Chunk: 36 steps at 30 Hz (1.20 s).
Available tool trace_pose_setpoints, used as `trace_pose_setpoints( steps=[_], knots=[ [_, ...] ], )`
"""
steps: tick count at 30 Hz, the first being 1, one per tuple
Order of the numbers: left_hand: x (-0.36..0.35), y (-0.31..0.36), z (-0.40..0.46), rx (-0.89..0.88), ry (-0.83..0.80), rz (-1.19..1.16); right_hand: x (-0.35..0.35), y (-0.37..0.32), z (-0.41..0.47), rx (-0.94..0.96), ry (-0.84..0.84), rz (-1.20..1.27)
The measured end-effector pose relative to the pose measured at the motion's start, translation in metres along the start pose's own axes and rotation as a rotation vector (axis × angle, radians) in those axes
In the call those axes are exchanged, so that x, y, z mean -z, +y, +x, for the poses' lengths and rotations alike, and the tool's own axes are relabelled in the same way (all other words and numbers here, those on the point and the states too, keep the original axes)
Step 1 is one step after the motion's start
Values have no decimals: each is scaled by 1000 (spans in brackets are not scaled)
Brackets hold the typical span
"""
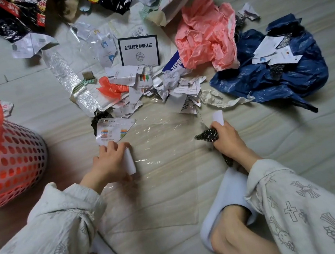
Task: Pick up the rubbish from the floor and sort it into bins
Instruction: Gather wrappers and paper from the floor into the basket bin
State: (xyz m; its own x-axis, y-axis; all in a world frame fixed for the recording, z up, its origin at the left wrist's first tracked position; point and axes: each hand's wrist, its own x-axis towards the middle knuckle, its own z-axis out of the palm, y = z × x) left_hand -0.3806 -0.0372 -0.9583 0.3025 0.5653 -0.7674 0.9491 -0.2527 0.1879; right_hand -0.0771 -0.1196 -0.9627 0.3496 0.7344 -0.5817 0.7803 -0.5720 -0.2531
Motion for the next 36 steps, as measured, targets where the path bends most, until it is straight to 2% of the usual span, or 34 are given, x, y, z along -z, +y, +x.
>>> trace_pose_setpoints(
  steps=[4,6,8,13,18,20,22,25,27,29,31,33,34,36],
  knots=[
    [-1,-1,0,1,-2,-4,17,-13,9,-31,288,116],
    [-2,-1,0,-2,5,6,28,-21,22,8,359,101],
    [-2,-1,0,-3,9,7,38,-25,39,38,330,44],
    [-2,0,0,-25,8,30,34,-29,64,25,95,-137],
    [7,4,3,9,-67,17,22,-39,58,22,162,-205],
    [14,6,5,32,-81,-101,19,-39,56,10,174,-187],
    [24,5,8,43,-28,-296,20,-38,52,-12,198,-192],
    [43,-1,15,56,202,-541,23,-40,46,-33,322,-149],
    [52,-7,23,100,379,-592,29,-46,41,-34,415,-32],
    [57,-10,30,196,467,-636,35,-59,39,4,490,102],
    [58,-10,34,286,415,-739,41,-77,35,56,557,214],
    [53,-9,36,297,356,-795,41,-98,32,125,583,265],
    [49,-8,36,284,351,-818,38,-109,30,180,553,248],
    [40,-7,36,254,349,-875,20,-124,24,314,379,106]
  ],
)
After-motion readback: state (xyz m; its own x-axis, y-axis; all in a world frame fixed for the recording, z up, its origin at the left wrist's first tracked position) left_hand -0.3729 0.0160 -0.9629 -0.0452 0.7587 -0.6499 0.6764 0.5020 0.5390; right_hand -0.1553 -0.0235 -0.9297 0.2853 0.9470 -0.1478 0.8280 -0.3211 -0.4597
